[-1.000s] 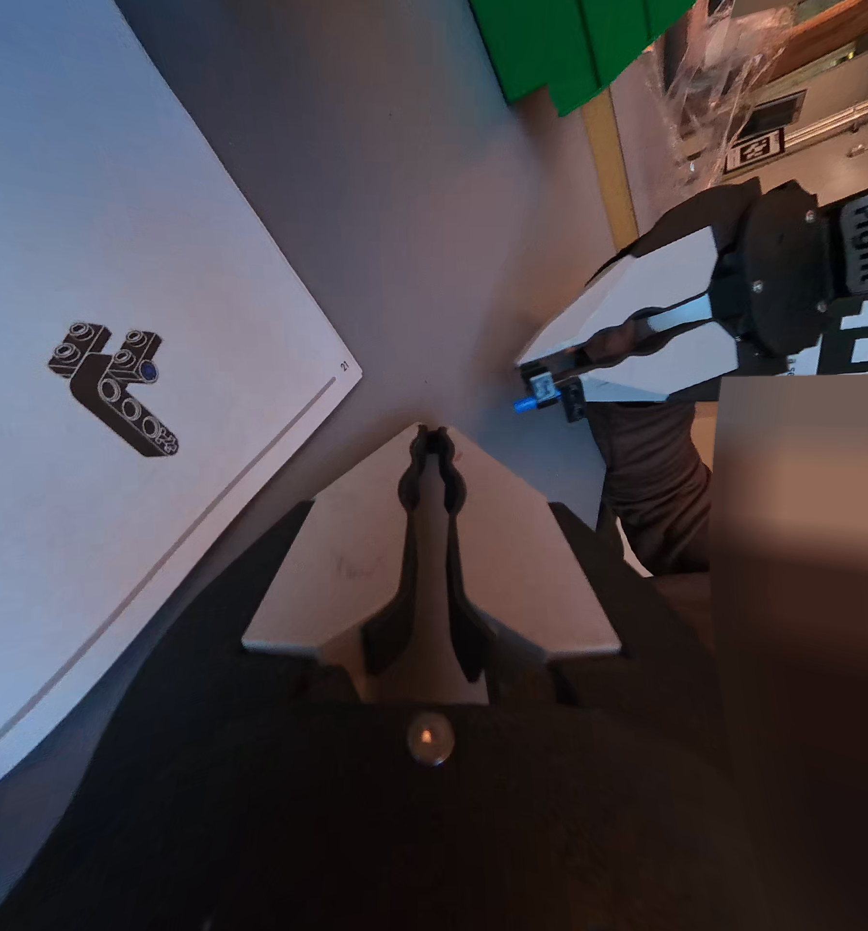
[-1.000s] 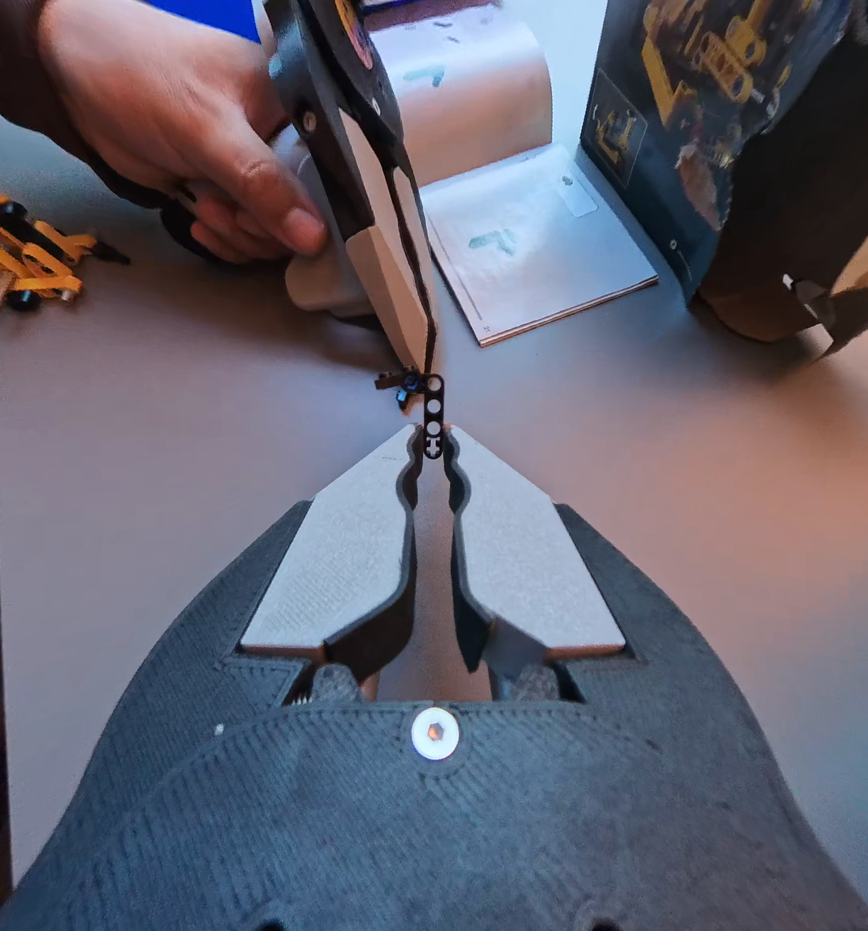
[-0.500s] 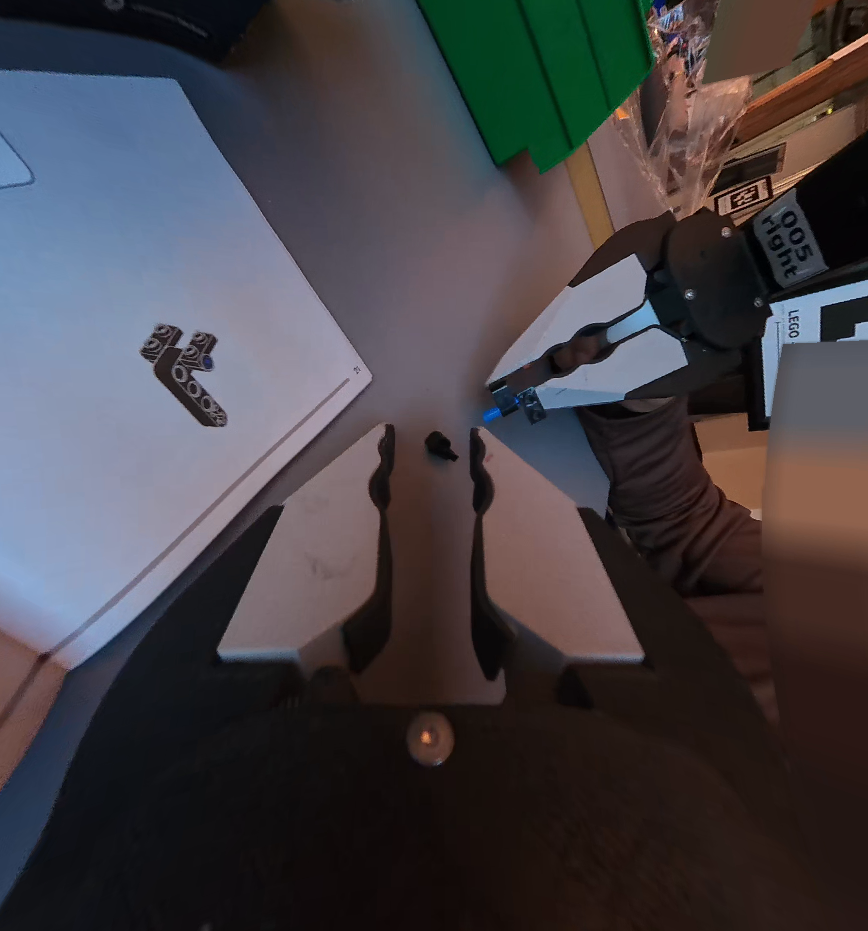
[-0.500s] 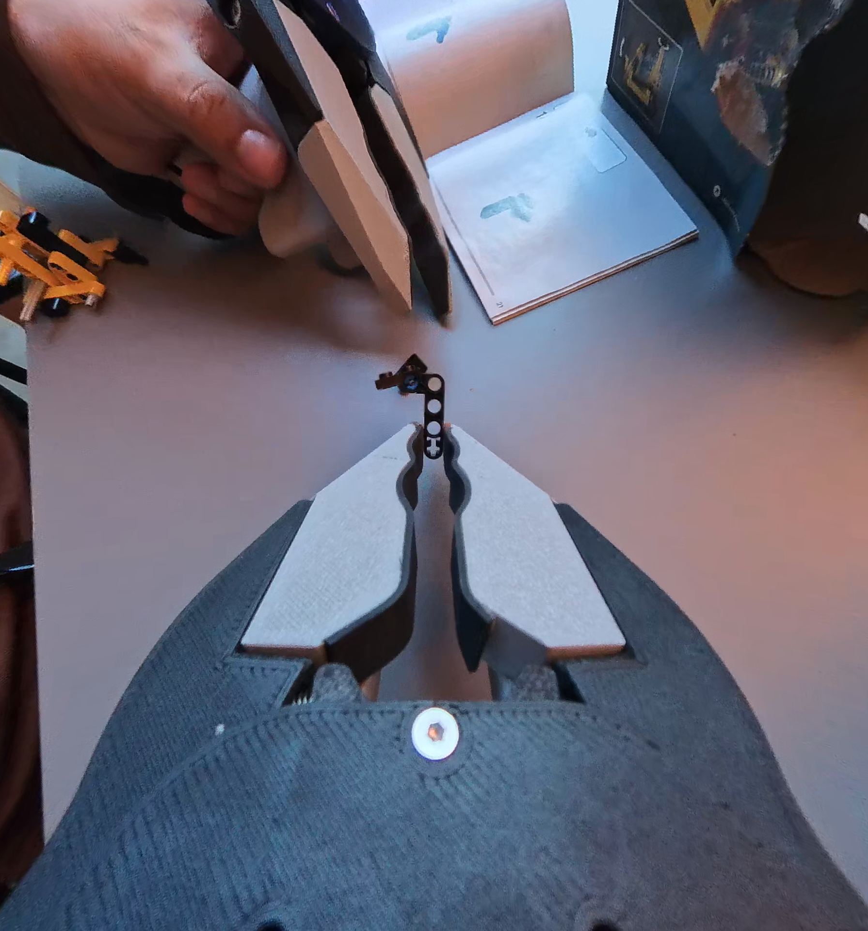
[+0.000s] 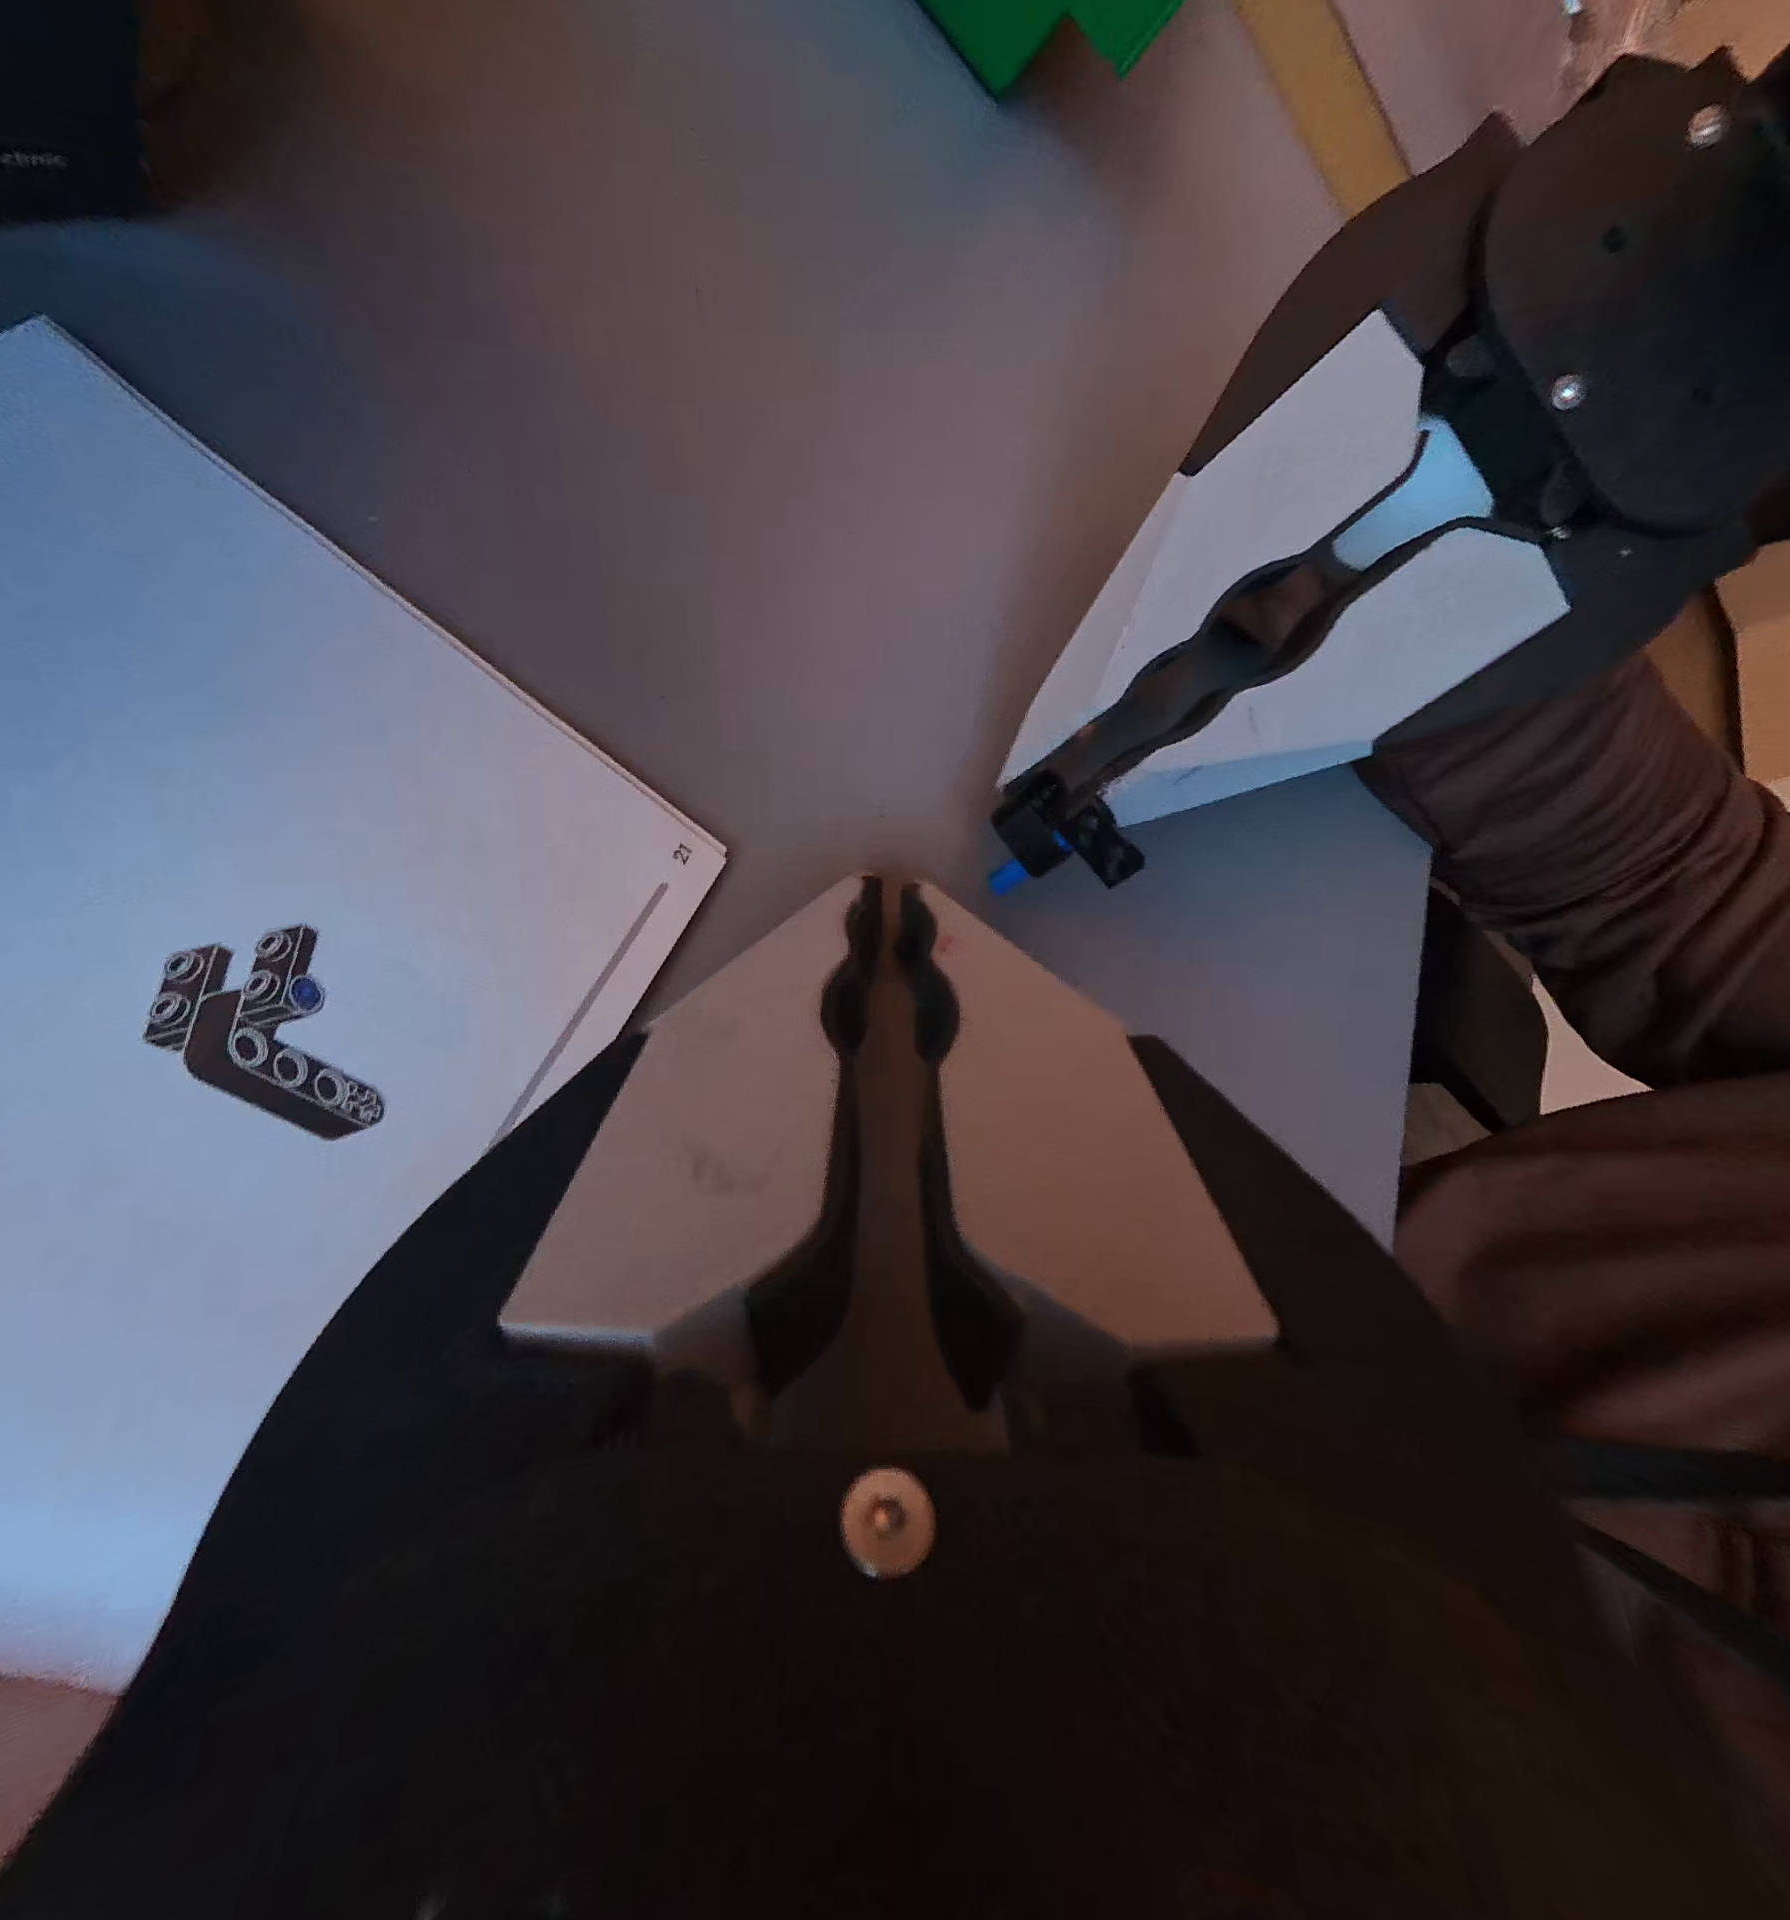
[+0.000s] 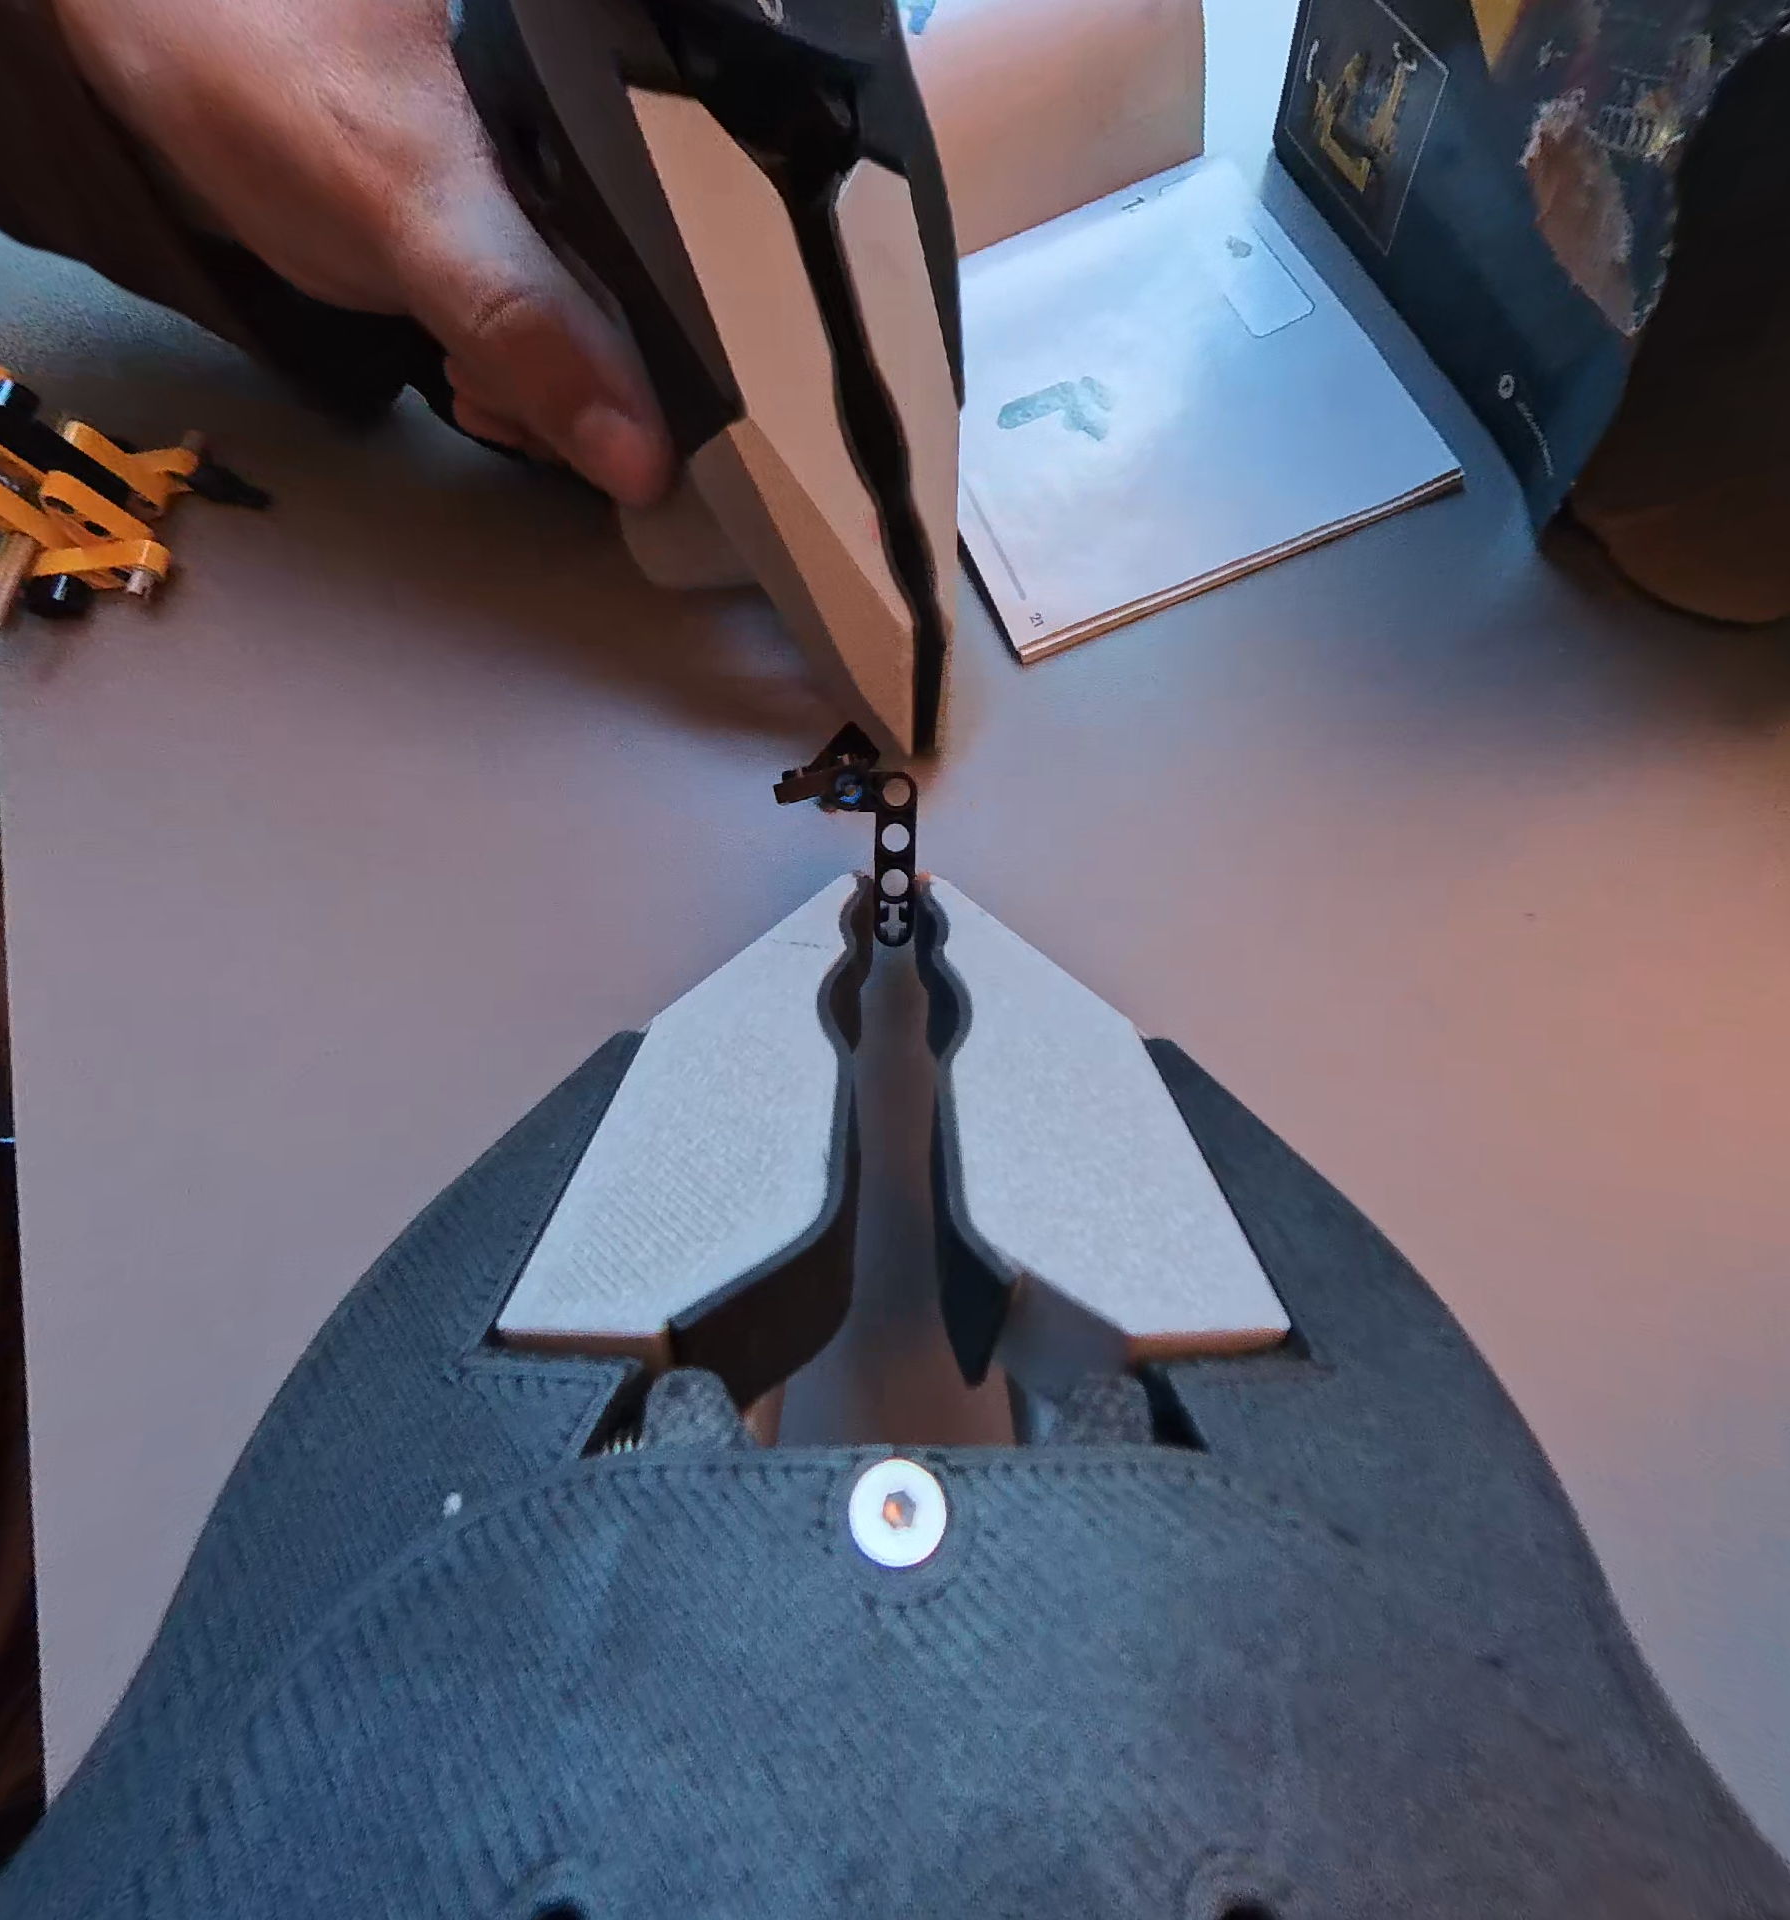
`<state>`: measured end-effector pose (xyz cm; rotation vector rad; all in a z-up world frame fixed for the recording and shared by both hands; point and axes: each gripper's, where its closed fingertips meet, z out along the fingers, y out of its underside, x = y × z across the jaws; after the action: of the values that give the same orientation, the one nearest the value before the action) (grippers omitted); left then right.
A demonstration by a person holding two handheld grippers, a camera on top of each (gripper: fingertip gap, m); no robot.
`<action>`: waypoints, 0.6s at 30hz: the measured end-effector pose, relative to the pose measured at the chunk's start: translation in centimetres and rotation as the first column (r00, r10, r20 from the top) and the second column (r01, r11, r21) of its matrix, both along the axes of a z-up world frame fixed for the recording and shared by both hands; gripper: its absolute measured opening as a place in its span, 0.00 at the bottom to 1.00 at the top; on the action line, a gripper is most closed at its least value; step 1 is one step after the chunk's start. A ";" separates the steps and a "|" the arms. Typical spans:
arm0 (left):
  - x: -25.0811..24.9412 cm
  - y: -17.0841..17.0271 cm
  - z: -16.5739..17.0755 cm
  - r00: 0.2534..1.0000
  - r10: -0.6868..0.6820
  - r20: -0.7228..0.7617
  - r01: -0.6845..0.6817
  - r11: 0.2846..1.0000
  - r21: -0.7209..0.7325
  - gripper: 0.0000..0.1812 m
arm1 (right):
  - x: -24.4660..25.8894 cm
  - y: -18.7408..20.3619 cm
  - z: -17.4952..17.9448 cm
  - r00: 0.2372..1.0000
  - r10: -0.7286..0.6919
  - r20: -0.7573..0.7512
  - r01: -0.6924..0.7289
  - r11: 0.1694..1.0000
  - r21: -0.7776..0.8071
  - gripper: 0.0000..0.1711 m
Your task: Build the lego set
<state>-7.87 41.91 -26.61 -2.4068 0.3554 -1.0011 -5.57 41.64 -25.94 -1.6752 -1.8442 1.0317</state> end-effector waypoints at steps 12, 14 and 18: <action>-1.1 -0.8 0.7 0.997 -0.037 -0.067 0.036 0.999 -0.018 0.14 | 0.1 -0.2 0.6 1.000 0.009 -0.019 -0.008 1.000 0.006 0.02; -0.7 -0.9 0.5 0.997 -0.044 -0.065 0.043 0.999 -0.014 0.12 | 0.1 -0.3 0.6 1.000 0.012 -0.019 -0.012 1.000 0.010 0.02; -0.5 -0.4 0.4 0.996 -0.044 -0.082 0.044 0.999 -0.004 0.10 | 0.1 -0.3 0.5 1.000 0.011 -0.016 -0.011 1.000 0.017 0.02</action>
<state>-8.40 41.51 -26.19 -2.4572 0.4388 -0.9238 -5.43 41.34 -25.45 -1.6447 -1.8490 1.0285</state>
